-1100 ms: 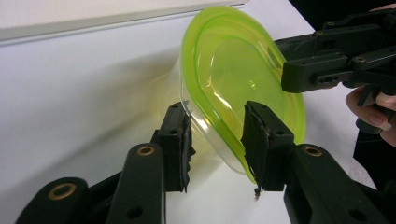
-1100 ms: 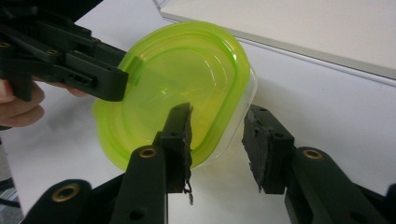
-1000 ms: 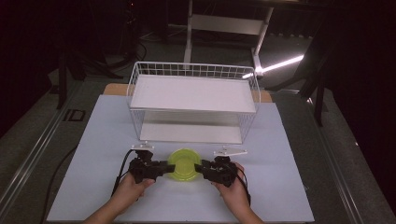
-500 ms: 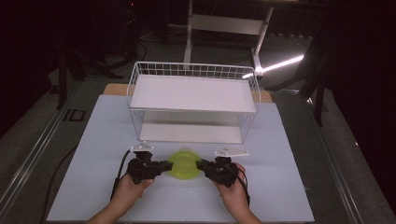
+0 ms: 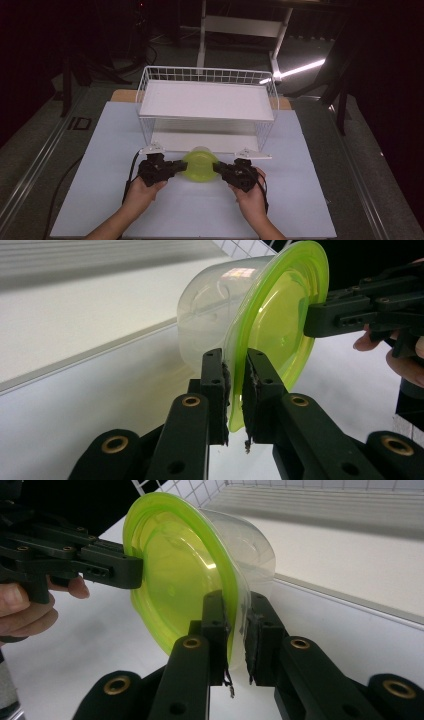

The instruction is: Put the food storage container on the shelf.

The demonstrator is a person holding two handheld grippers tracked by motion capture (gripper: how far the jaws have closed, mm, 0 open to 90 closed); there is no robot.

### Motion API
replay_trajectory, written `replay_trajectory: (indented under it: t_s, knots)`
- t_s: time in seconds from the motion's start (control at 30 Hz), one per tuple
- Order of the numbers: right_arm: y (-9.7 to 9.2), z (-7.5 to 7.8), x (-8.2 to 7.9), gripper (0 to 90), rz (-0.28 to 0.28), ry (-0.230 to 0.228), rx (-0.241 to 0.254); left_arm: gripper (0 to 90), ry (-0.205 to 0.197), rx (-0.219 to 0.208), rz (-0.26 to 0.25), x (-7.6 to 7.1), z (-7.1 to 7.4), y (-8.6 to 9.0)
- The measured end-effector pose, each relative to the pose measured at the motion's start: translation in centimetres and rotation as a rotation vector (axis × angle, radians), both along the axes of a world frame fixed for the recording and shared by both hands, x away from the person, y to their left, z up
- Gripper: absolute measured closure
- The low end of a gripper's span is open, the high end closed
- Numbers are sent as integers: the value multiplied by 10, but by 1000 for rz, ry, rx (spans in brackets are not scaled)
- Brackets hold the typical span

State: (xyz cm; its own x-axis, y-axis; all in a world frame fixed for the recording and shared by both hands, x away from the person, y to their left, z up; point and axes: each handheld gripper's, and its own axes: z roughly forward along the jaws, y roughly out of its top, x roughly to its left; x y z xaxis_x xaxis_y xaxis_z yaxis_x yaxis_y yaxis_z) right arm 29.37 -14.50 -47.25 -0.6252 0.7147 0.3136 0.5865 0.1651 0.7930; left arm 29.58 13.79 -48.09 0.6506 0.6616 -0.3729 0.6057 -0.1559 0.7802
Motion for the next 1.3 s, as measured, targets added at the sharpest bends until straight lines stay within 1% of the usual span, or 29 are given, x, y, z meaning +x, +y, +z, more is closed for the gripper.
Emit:
replay_trajectory:
  t_s: [0.07, 0.13, 0.23, 0.27, 0.33, 0.43, 0.47, 0.5, 0.67, 0.7, 0.77, 0.8, 0.83, 0.9, 0.93, 0.97, 1.07, 1.1, 1.13, 1.17, 1.23, 1.3]
  knots:
    - [0, 0, 1, 805, -5, 1, -4, 817, -1, 0, 4, 4, -2, 0]
    - [2, -2, 7, 805, -21, 10, -3, 817, 1, -10, 8, 7, -4, 0]
    - [2, -4, 12, 804, -37, 18, 7, 819, -22, -48, -2, 13, -8, 3]
    - [2, -5, 16, 804, -46, 20, 15, 819, -31, -50, -3, 16, -9, 3]
    - [2, -6, 17, 804, -50, 17, 11, 819, -31, -43, 3, 21, -12, 3]
    - [4, -9, 24, 804, -64, 20, -7, 818, -17, -41, 17, 28, -17, 1]
    - [5, -11, 28, 803, -71, 29, -7, 817, -17, -38, 22, 30, -19, 1]
    - [5, -11, 28, 803, -71, 29, -7, 817, -15, -38, 27, 32, -19, 0]
    - [7, -14, 38, 802, -89, 13, -24, 817, -6, -38, 44, 41, -23, -1]
    - [8, -15, 41, 802, -93, 2, -30, 816, -11, -37, 48, 42, -23, -2]
    - [8, -15, 42, 802, -95, 4, -31, 816, -10, -32, 51, 46, -24, -3]
    - [7, -16, 45, 802, -99, 10, -26, 816, -16, -27, 51, 47, -24, -3]
    - [7, -17, 46, 801, -102, 9, -22, 816, -11, -26, 55, 49, -24, -4]
    - [6, -19, 49, 801, -108, 12, -23, 815, -19, -23, 61, 52, -25, -6]
    - [6, -19, 52, 800, -115, 10, -23, 815, -17, -27, 66, 56, -26, -8]
    - [5, -19, 54, 800, -119, 7, -27, 814, -17, -27, 66, 56, -26, -8]
    - [5, -20, 57, 800, -127, 5, -33, 814, -17, -31, 70, 62, -28, -10]
    - [3, -20, 60, 796, -132, 3, -28, 814, -20, -40, 67, 63, -28, -10]
    - [3, -20, 60, 796, -132, 3, -28, 814, -19, -50, 69, 64, -27, -10]
    - [3, -20, 62, 796, -134, 9, -23, 814, -26, -51, 69, 65, -27, -11]
    - [2, -20, 66, 783, -141, 2, -24, 808, -40, -49, 75, 66, -26, -13]
    - [1, -20, 66, 779, -145, -1, -23, 807, -48, -63, 76, 67, -27, -13]
